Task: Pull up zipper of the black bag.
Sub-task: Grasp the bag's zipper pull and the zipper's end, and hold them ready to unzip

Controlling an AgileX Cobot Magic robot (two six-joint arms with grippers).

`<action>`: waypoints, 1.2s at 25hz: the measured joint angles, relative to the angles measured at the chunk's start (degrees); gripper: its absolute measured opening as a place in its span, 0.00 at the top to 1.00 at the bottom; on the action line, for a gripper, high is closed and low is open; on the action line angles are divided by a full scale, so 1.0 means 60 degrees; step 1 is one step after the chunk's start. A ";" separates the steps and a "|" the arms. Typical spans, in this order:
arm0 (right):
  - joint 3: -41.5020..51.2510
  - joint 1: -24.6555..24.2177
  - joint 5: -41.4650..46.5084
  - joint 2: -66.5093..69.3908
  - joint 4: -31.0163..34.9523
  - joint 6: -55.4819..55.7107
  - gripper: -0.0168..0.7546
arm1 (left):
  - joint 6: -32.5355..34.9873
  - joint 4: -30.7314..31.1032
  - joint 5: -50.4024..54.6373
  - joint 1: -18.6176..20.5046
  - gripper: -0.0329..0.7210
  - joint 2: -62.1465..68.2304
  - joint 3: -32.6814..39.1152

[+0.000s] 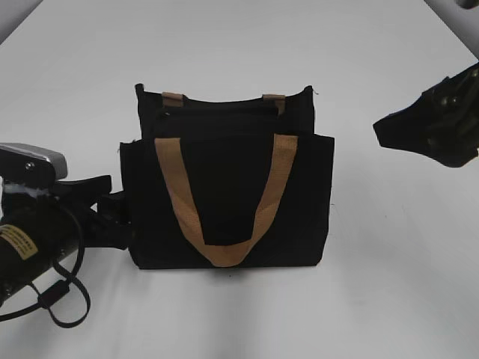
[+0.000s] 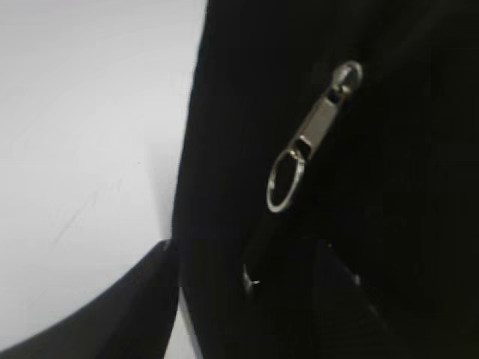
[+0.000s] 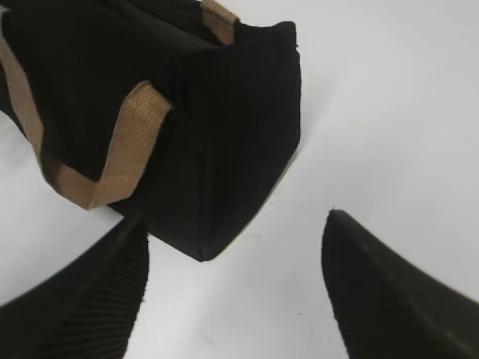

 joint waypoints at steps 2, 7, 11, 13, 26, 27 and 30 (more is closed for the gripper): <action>0.0000 0.0000 0.0011 0.0000 0.0000 0.0000 0.26 | -0.0009 0.0314 -0.0240 0.0000 0.38 0.0319 0.0000; 0.0000 0.0000 0.0032 0.0000 0.0000 0.0000 0.26 | -0.0019 0.0595 -0.0382 0.0000 0.38 0.0795 -0.0310; 0.0000 0.0000 0.0032 0.0000 0.0000 0.0000 0.26 | -0.0019 0.0720 -0.0176 0.0000 0.38 0.0892 -0.0931; 0.0000 0.0000 0.0032 0.0000 0.0000 0.0000 0.26 | -0.0019 0.0753 0.0393 0.0000 0.38 0.0894 -0.1295; 0.0000 0.0719 -0.0269 0.0000 0.0000 -0.0803 0.26 | -0.0019 0.0103 0.1801 0.0000 0.90 0.0902 -0.1738; 0.0000 0.0958 -0.0434 0.0000 0.0000 -0.1042 0.26 | -0.0019 -0.0025 0.1812 0.0000 0.92 0.0893 -0.1728; -0.0008 0.1775 -0.0867 0.0084 0.0000 -0.1501 0.26 | -0.0019 -0.0158 0.1760 0.0000 0.94 0.0874 -0.1633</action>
